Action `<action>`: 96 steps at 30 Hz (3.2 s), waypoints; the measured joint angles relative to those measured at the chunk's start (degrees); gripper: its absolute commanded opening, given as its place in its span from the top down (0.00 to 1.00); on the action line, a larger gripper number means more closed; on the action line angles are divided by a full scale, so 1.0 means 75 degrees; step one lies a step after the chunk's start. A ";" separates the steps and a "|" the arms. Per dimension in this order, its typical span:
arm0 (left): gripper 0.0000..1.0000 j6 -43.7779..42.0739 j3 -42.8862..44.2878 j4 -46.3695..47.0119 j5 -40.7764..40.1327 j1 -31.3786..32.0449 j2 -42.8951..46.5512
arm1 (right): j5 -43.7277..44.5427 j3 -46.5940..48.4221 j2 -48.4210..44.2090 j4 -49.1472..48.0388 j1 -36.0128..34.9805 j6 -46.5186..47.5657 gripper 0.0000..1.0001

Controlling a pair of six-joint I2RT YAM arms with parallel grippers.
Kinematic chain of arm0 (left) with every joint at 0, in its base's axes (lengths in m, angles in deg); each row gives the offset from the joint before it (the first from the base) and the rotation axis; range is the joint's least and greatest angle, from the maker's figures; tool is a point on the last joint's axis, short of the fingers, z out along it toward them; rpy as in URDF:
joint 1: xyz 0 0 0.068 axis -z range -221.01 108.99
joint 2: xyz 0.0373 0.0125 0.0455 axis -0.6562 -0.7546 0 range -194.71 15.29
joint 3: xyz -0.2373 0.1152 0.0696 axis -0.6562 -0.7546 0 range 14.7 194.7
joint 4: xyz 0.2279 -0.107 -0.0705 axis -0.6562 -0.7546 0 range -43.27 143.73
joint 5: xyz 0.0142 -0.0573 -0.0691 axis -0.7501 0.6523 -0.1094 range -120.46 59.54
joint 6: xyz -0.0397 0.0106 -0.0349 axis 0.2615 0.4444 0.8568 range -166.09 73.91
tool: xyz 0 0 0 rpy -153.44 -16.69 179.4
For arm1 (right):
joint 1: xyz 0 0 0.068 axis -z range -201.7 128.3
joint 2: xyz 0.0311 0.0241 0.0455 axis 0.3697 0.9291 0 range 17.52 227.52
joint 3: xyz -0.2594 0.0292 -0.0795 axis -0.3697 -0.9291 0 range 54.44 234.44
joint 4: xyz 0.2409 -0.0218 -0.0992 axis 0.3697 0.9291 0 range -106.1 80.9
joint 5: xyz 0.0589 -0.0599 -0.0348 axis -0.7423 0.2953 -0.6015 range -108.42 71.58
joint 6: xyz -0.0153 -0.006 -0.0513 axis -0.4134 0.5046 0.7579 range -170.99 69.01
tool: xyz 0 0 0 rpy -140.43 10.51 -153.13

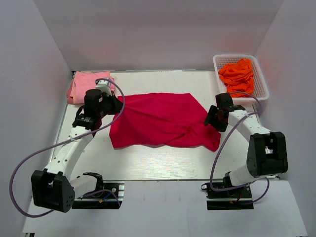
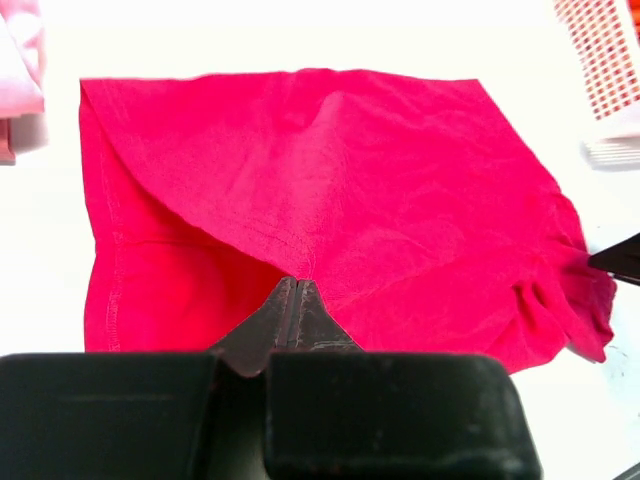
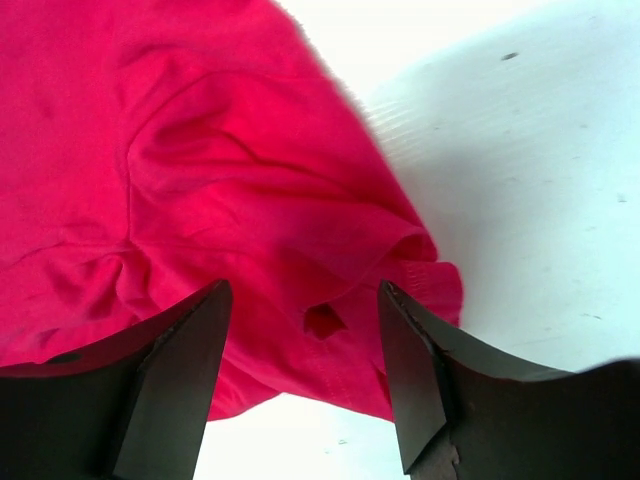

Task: Fold and stack the t-shirts
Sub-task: Flatten out the tshirt

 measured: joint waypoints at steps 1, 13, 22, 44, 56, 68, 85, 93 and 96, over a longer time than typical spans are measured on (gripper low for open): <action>1.00 0.0003 -0.0029 0.0009 0.0009 0.0000 0.0105 | -0.0087 -0.0041 0.0000 -0.0047 0.0000 -0.0003 0.34; 1.00 -0.0006 -0.0198 -0.0055 0.0064 0.0000 0.0297 | -0.0720 -0.0632 0.0189 -0.0571 0.0000 -0.0280 0.49; 1.00 0.0000 -0.0300 -0.0201 0.0058 0.0000 0.0402 | -0.0184 -0.0420 0.0350 -0.1341 0.0093 -0.0659 1.00; 1.00 0.0064 0.2553 -0.0781 -0.1306 0.0017 0.1769 | 0.2133 0.1964 -0.3759 -0.1591 0.0093 0.1338 1.00; 1.00 -0.0114 0.5027 -0.1259 -0.1128 0.0035 0.2541 | 0.1343 0.4876 -0.4896 -0.1565 0.0082 0.3334 1.00; 1.00 -0.0143 0.7242 -0.1565 -0.0117 -0.0009 0.3421 | -0.0163 0.6936 -0.6289 -0.1271 0.0085 0.4514 1.00; 1.00 0.0662 0.3611 -0.1577 -0.0364 -0.0009 0.3535 | -0.0597 0.1871 -0.6610 -0.2264 0.0087 0.3299 1.00; 1.00 0.1207 0.0691 -0.0901 -0.1373 -0.0012 0.1507 | -0.0632 -0.1682 -0.5773 -0.3838 0.0090 0.2900 1.00; 1.00 0.1370 0.0312 -0.0530 -0.1792 -0.0015 0.0154 | -0.0714 -0.2040 -0.4712 -0.4415 0.0087 0.2911 1.00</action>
